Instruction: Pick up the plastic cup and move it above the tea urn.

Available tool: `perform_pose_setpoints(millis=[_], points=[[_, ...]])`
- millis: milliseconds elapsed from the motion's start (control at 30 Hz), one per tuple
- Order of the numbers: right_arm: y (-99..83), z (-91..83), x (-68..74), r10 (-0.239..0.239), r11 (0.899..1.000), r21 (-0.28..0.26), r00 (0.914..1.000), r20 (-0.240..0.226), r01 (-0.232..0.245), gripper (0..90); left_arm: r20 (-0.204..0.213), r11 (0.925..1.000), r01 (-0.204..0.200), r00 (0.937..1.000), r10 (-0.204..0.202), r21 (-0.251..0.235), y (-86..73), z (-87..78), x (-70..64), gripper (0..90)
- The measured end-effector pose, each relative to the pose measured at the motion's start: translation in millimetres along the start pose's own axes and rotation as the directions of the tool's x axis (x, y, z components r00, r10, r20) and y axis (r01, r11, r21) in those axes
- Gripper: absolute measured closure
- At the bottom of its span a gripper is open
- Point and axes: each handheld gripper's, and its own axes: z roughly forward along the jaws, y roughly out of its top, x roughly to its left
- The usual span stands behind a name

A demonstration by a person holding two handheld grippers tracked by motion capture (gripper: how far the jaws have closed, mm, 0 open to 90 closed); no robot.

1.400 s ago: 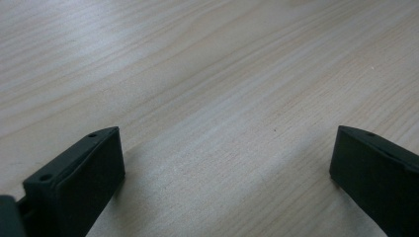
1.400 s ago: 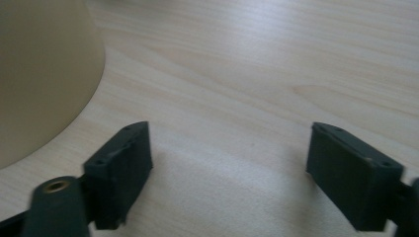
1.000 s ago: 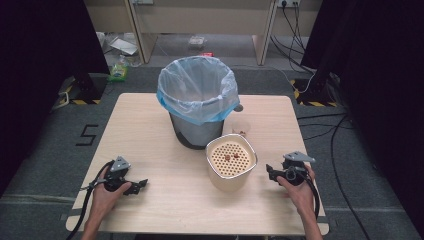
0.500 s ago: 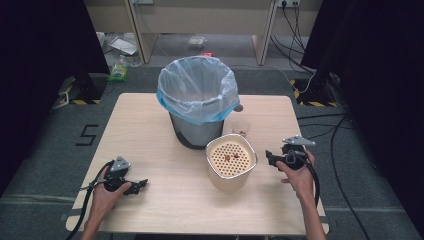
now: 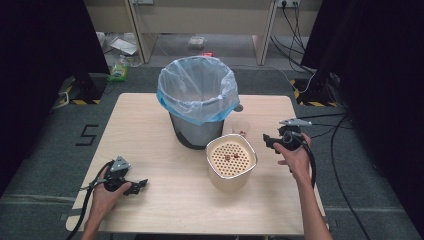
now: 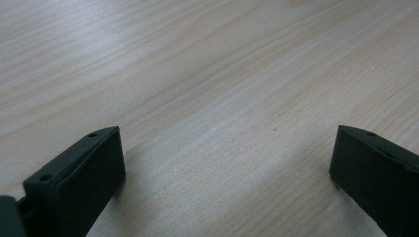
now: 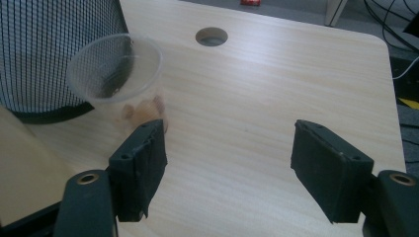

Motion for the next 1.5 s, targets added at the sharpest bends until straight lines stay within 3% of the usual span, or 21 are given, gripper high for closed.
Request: perform_pose_setpoints(millis=[533,667,1033,1333,1500], points=[[38.8,17.0,7.2,-0.024,1.0,-0.002,0.9992,-0.032,0.024,39.8,0.0,1.0,0.0,1.0,0.0,0.0,0.0,0.0,0.0,0.0],[47.0,30.1,12.4,-0.033,0.999,0.03,0.9981,-0.051,0.035,43.2,0.0,1.0,0.0,1.0,0.0,0.0,0.0,0.0,0.0,0.0],[55.6,53.5,28.5,-0.069,0.995,0.062,0.9931,-0.095,0.075,53.5,0.0,1.0,0.0,1.0,0.0,0.0,0.0,0.0,0.0,0.0],[55.6,70.6,30.1,-0.076,0.992,0.094,0.9891,-0.126,0.088,63.1,0.0,1.0,0.0,1.0,0.0,0.001,0.0,0.0,0.1,0.0],[55.1,84.6,34.0,-0.097,0.983,0.141,0.9867,-0.131,0.115,67.3,0.0,1.0,0.0,1.0,0.0,0.001,0.0,0.0,0.0,0.0]])
